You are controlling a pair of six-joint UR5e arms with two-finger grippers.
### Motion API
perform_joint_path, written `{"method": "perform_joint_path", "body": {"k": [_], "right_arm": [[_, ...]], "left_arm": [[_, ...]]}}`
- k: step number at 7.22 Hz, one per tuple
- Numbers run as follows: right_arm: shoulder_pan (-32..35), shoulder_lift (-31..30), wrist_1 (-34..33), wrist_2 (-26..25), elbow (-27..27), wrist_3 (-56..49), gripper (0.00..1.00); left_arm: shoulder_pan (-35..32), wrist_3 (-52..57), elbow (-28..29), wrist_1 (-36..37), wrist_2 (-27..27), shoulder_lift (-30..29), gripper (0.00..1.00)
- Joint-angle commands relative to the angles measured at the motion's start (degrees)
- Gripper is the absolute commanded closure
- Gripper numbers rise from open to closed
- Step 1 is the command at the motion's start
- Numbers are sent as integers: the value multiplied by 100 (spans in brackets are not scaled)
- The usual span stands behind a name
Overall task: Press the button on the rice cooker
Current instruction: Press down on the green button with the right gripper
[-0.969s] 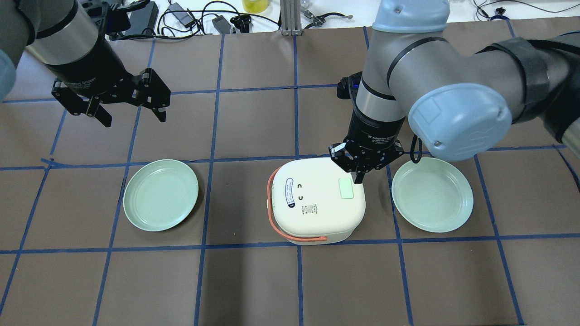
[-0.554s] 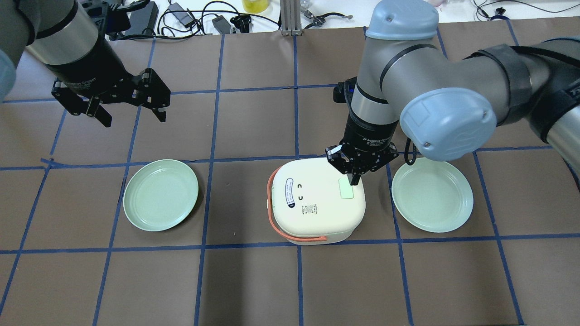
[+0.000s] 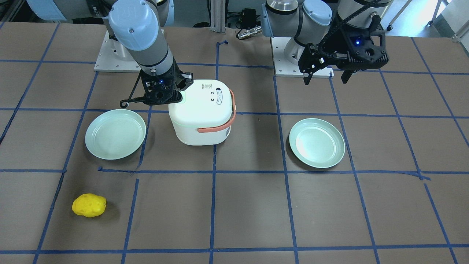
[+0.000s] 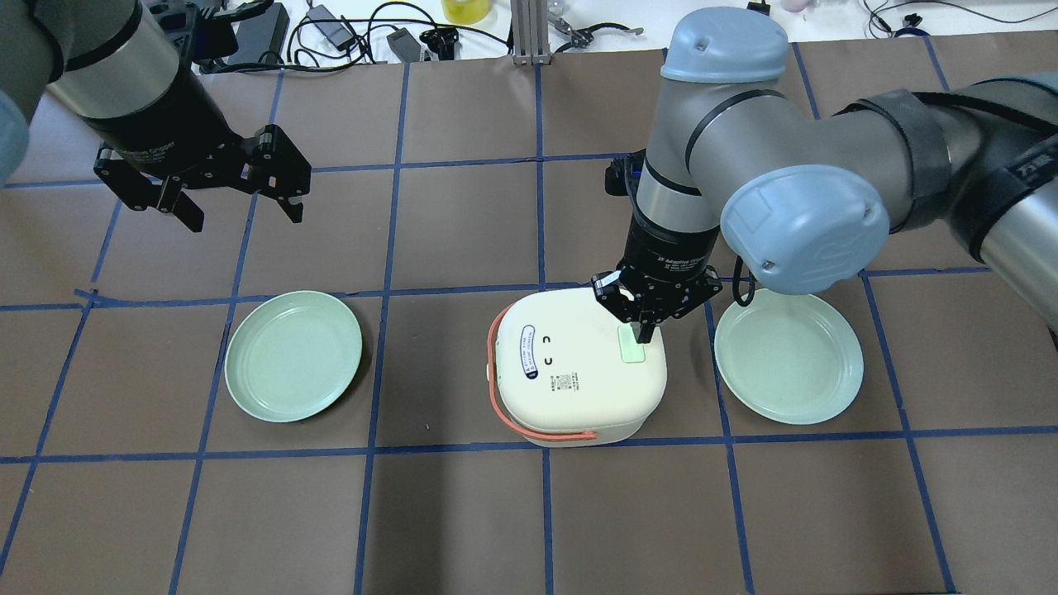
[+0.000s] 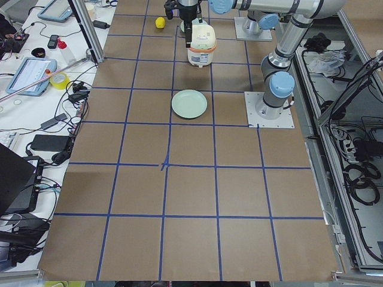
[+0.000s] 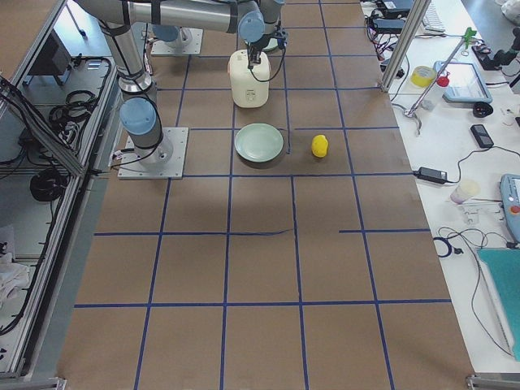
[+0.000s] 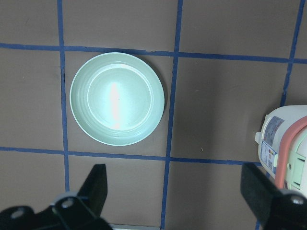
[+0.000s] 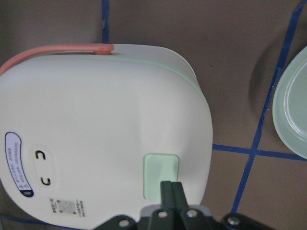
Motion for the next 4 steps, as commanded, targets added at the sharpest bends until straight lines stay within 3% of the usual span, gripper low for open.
{"method": "perform_joint_path", "body": {"k": [1,4], "right_arm": [[3,57,-178,0,126,-38,100],[3,118,-232,-8,153,-56,100]], "left_arm": [[0,0,0,0,0,0,0],[0,0,0,0,0,0,0]]}}
